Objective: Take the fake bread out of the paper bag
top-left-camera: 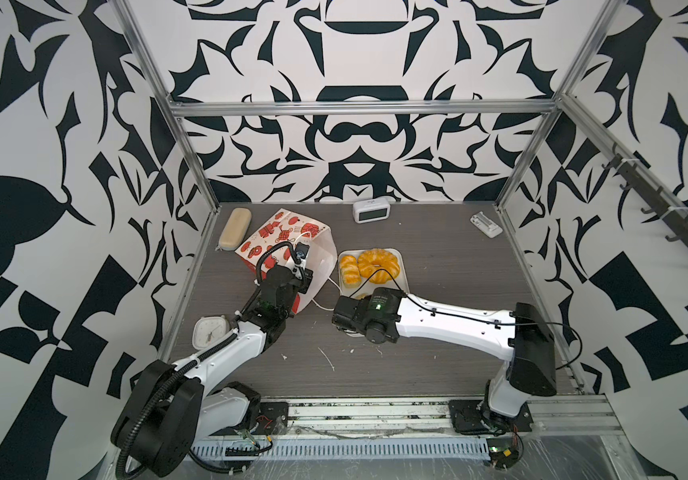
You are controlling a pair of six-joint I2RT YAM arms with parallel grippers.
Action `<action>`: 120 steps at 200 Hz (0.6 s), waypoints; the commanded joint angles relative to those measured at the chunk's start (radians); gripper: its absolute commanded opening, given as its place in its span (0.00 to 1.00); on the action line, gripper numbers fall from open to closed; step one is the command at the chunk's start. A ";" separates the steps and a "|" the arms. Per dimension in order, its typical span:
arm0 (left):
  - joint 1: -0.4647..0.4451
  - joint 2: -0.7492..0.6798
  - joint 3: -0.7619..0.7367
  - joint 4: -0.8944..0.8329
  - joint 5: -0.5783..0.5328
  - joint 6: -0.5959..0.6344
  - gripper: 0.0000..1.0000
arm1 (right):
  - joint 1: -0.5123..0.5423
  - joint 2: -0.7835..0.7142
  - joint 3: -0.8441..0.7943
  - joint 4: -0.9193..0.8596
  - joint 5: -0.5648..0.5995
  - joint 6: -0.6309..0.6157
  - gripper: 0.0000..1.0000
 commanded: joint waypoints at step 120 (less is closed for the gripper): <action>0.005 -0.011 -0.011 0.046 0.012 -0.017 0.04 | -0.008 -0.014 0.134 -0.301 -0.008 0.127 0.22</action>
